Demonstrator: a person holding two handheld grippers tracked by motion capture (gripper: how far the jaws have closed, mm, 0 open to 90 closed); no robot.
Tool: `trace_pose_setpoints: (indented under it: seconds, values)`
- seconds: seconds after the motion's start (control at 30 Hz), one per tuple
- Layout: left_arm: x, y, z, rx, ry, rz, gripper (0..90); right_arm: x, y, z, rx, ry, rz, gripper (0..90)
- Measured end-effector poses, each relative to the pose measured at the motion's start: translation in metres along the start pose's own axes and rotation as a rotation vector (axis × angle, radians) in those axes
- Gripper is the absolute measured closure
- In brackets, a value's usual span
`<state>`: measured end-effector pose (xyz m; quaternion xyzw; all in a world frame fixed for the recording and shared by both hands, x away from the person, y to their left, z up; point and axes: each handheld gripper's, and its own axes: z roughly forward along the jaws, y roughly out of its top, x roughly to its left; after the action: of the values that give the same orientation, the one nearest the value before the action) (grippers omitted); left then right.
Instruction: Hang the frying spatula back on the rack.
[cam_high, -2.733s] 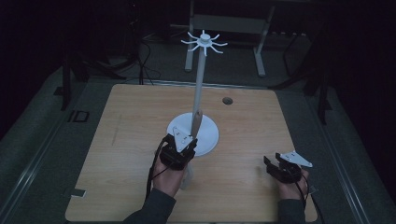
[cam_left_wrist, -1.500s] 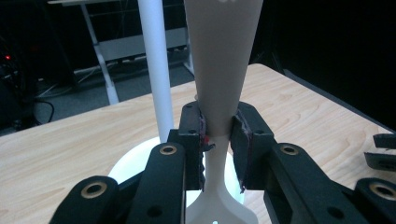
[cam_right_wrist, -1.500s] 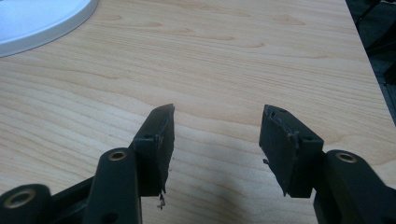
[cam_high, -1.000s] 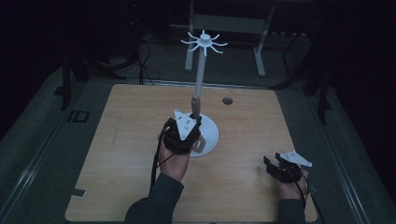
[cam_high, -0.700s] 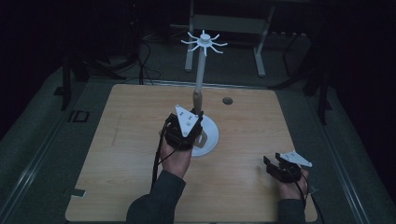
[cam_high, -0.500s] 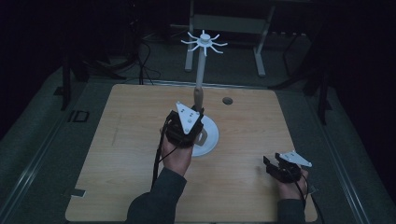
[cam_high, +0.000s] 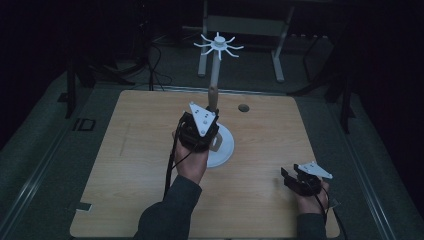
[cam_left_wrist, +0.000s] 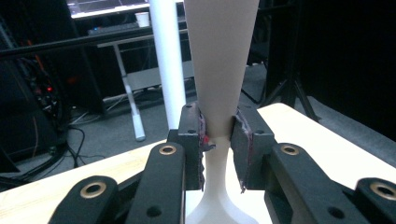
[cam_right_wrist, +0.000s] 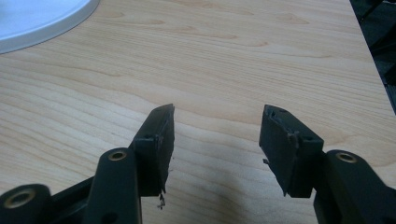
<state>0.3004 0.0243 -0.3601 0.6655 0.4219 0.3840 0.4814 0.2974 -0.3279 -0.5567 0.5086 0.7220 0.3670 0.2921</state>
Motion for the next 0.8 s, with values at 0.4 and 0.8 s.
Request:
trace_pose_setpoints:
  seconds: [0.4, 0.8]
  values:
    - [0.0, 0.011, 0.003, -0.007, 0.03, 0.008, 74.7, 0.002, 0.0, 0.001, 0.004, 0.003, -0.005, 44.9]
    - [-0.002, 0.018, 0.007, -0.002, 0.064, 0.007, 74.7, 0.003, 0.0, 0.002, 0.006, 0.005, -0.008, 44.9]
